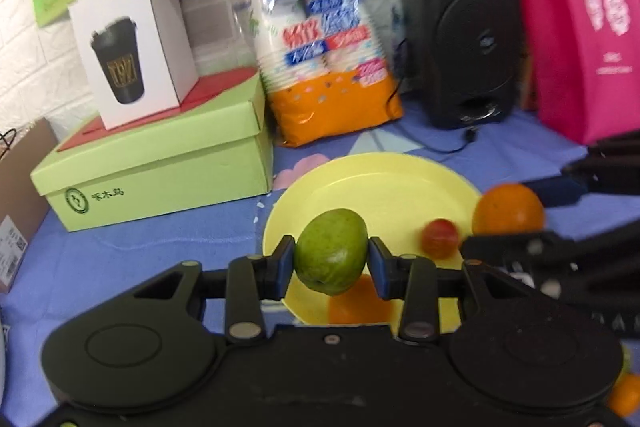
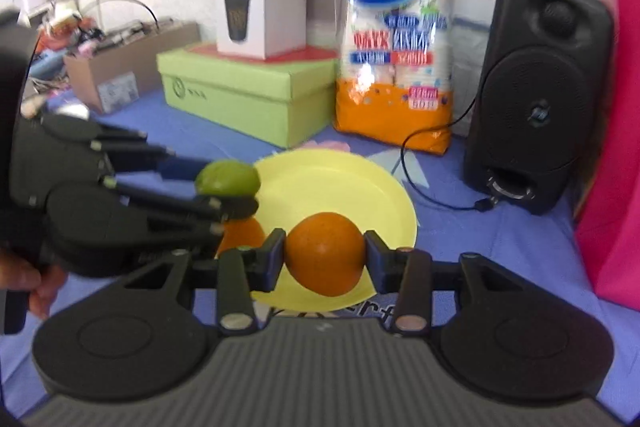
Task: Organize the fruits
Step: 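Place the guava on the plate with the left tool while the right tool places an orange, then grasp a tangerine with the left tool while the right tool grasps an orange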
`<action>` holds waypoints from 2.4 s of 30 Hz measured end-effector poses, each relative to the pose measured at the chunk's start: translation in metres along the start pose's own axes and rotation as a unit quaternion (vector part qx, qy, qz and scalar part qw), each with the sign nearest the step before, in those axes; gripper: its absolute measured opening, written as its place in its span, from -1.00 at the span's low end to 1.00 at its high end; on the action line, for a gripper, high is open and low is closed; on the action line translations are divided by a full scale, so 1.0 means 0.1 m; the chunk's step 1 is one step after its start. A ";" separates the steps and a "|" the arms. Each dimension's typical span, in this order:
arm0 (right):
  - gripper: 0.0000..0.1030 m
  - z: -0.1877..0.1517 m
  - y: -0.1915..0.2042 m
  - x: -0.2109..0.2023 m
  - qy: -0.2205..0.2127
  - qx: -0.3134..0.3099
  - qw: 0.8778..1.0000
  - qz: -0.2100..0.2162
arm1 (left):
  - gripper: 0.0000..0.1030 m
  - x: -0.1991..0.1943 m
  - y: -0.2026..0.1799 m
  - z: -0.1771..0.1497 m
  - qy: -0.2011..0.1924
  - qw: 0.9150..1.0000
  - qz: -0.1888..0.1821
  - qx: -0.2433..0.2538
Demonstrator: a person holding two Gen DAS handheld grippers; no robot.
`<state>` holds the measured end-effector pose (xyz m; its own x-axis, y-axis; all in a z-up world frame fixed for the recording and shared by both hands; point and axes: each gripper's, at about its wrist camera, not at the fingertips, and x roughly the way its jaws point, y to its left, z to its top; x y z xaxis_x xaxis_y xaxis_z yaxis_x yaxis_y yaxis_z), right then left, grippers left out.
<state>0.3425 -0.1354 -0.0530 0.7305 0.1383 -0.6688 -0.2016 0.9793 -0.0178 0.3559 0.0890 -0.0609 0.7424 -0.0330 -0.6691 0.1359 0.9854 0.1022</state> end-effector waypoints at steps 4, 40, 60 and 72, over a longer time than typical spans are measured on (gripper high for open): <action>-0.20 -0.04 -0.01 0.27 0.024 -0.002 1.000 -0.007 | -0.26 0.27 0.04 0.02 0.015 1.000 0.005 -0.005; 0.22 -1.64 0.19 -1.34 -0.002 0.024 1.000 0.001 | 0.52 -0.85 -0.77 -1.09 -0.029 0.993 -0.054 0.104; 0.28 -1.62 0.35 -1.05 0.018 -0.015 1.000 -0.014 | -0.23 -0.52 -0.81 -1.07 -0.012 0.993 -0.084 0.078; -0.07 -1.56 0.28 -0.87 0.027 0.009 0.999 -0.022 | -0.24 -0.64 -0.66 -1.13 -0.003 0.996 -0.077 0.046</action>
<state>0.1719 -0.1428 -0.1113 0.7016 0.0864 -0.7073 -0.1569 0.9870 -0.0350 0.2255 0.0450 -0.1077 0.7120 -0.1847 -0.6775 0.3082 0.9491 0.0651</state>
